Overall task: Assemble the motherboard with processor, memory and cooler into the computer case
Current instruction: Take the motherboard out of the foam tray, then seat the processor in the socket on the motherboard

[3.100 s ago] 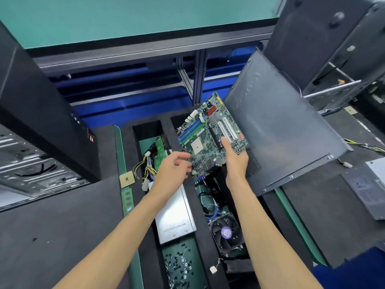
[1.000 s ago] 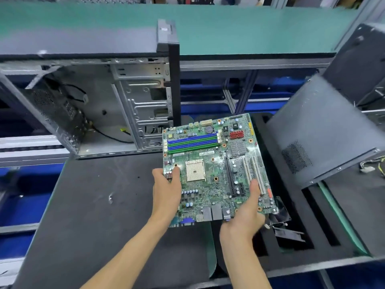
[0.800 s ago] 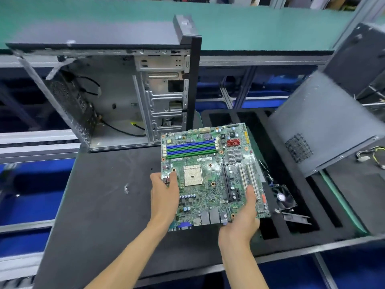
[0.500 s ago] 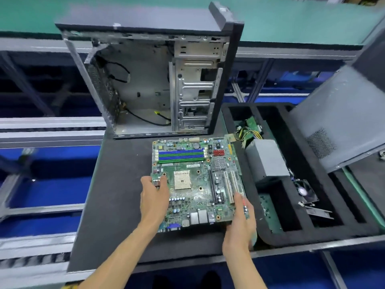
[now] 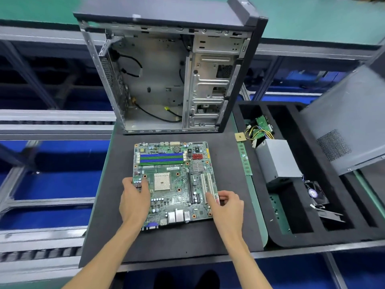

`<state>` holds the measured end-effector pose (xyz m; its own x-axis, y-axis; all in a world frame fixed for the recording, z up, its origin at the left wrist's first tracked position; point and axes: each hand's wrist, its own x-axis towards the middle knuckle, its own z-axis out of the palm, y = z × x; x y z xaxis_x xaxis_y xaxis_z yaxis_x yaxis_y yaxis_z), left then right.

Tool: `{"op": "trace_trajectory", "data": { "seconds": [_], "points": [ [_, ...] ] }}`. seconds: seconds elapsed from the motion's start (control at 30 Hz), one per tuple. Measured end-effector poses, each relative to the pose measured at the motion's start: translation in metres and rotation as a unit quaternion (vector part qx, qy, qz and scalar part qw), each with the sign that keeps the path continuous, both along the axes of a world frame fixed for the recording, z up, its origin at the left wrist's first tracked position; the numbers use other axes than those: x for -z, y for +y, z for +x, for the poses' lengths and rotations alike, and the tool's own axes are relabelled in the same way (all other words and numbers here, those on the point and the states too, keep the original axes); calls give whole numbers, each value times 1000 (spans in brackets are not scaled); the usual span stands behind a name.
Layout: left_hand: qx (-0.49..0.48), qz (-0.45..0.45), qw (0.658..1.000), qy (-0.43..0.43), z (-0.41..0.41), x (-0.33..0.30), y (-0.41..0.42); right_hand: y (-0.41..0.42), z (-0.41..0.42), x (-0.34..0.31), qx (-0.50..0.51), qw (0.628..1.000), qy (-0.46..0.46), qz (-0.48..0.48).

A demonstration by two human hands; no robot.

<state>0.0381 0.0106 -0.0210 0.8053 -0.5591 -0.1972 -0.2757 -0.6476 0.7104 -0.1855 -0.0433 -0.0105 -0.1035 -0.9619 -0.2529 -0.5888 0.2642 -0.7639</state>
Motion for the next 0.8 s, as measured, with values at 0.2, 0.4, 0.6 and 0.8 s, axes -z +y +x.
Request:
{"op": "trace_trajectory", "data": {
  "seconds": [0.2,0.4,0.6,0.8],
  "points": [
    [23,-9,999,-44,-7,-2,-4,-4,-2,6,10,998,61,-19],
    [35,23,998,-47,-9,2,-5,-3,-3,5,-20,992,121,-33],
    [69,67,986,-134,-7,-2,1,-3,0,0,-52,978,195,-45],
    [155,14,971,-181,-4,-5,1,-15,30,-11,-184,959,95,-195]
  ]
}}
